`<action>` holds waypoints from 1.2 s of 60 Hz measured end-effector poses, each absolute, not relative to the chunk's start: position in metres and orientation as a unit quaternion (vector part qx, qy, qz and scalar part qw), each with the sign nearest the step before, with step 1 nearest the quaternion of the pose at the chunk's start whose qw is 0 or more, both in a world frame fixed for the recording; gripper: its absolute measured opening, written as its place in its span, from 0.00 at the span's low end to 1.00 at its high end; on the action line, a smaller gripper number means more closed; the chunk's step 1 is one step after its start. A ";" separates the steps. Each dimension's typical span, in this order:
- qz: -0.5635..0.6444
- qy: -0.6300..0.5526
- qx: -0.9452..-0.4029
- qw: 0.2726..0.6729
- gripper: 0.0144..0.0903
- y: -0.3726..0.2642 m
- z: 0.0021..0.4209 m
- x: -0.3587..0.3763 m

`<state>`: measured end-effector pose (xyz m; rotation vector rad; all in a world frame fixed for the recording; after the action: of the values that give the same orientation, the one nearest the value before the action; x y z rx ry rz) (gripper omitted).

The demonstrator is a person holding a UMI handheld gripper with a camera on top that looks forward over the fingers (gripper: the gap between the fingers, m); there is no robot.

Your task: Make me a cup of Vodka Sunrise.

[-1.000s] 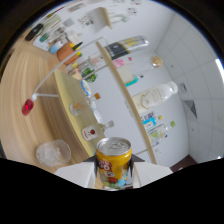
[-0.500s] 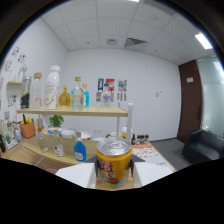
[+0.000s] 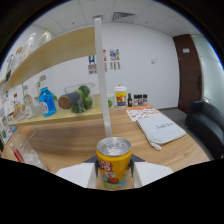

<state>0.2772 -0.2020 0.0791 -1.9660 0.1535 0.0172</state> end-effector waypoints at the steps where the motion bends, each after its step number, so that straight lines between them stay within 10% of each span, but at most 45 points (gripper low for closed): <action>1: 0.007 0.065 -0.834 0.548 0.48 -0.202 0.075 0.278; 41: -0.019 0.055 -0.850 0.524 0.52 -0.223 0.042 0.277; 52: -0.057 0.053 -0.850 0.521 0.92 -0.239 0.067 0.281; 72: -0.045 0.026 -0.826 0.561 0.94 -0.293 0.159 0.180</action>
<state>0.1802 -0.2926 0.1592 -1.9459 0.0616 -0.1071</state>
